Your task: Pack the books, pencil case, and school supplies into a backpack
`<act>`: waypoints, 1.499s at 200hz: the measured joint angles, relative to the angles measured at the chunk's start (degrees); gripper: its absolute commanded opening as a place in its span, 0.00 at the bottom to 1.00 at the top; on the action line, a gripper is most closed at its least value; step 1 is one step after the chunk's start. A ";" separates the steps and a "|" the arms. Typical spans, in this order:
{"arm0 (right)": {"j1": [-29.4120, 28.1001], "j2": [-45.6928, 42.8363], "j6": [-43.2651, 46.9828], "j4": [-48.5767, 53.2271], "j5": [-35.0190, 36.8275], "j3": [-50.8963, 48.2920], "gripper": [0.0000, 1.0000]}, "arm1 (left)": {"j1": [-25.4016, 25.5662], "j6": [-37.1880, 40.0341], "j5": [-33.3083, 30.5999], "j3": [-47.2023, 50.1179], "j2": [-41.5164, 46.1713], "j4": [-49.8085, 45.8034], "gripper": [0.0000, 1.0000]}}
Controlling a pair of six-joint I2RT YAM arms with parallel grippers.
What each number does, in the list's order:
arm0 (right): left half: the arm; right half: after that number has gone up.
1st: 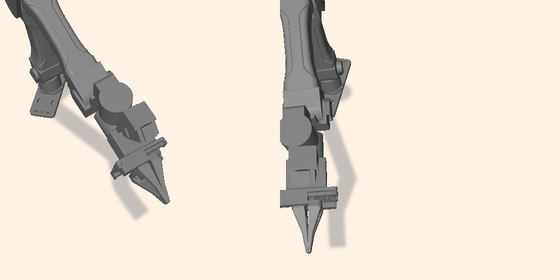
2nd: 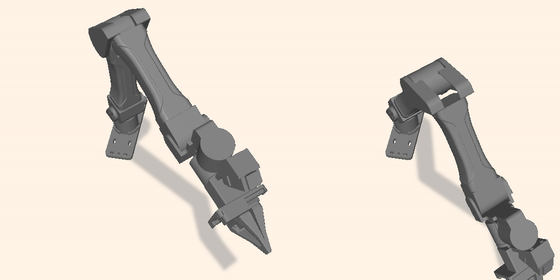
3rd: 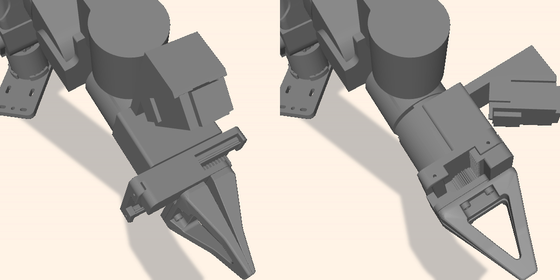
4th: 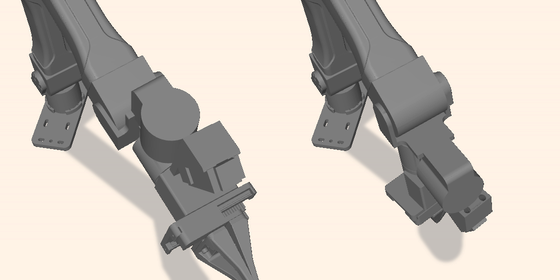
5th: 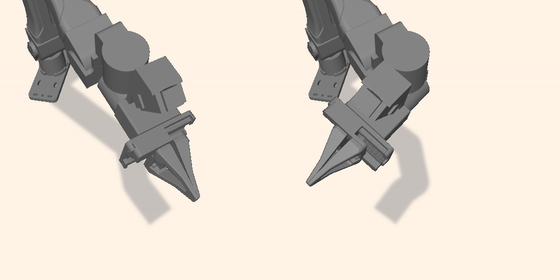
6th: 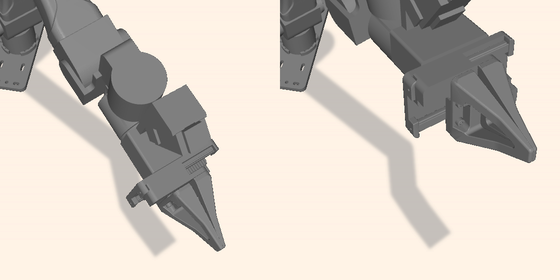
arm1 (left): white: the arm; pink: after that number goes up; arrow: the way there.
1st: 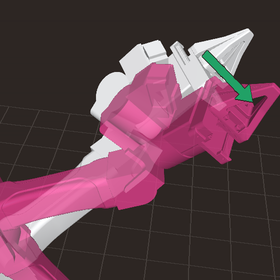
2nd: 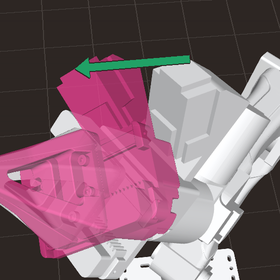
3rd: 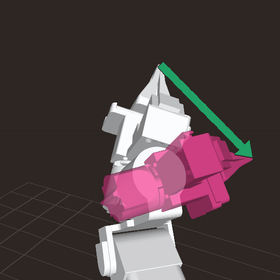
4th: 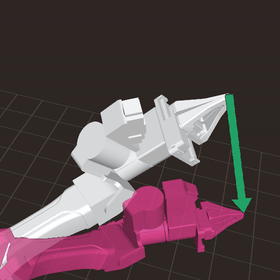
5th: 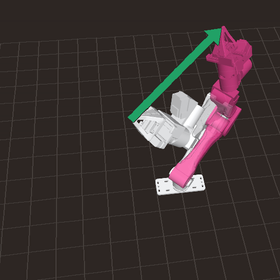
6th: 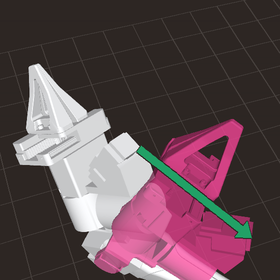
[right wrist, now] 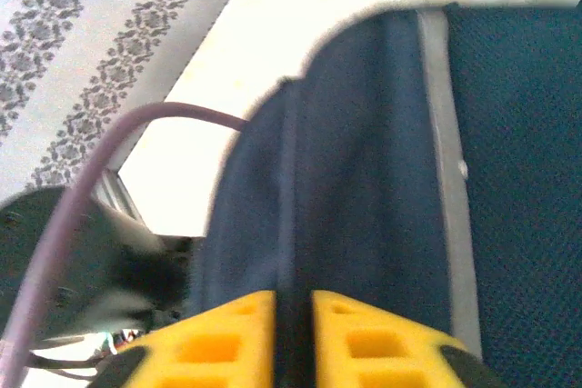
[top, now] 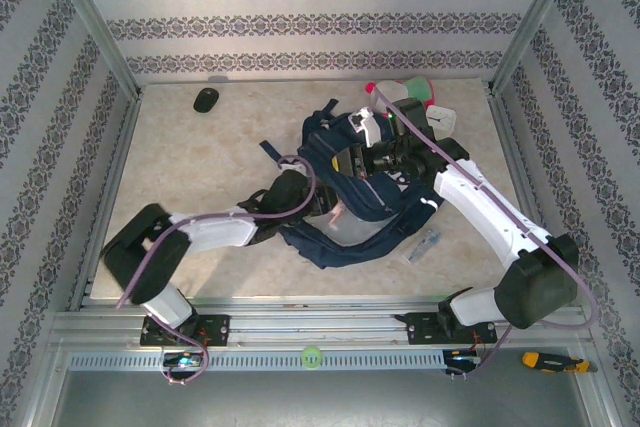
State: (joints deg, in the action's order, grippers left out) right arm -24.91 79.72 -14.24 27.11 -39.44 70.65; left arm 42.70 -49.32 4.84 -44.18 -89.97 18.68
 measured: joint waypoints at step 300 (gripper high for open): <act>13.44 -1.07 -16.72 -4.92 11.96 -28.83 0.55 | -4.09 -0.48 -8.09 9.38 8.74 -18.21 0.24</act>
State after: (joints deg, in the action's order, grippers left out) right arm -11.46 78.65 -30.96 22.20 -27.49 41.82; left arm 38.61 -49.80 -3.25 -34.81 -81.23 0.47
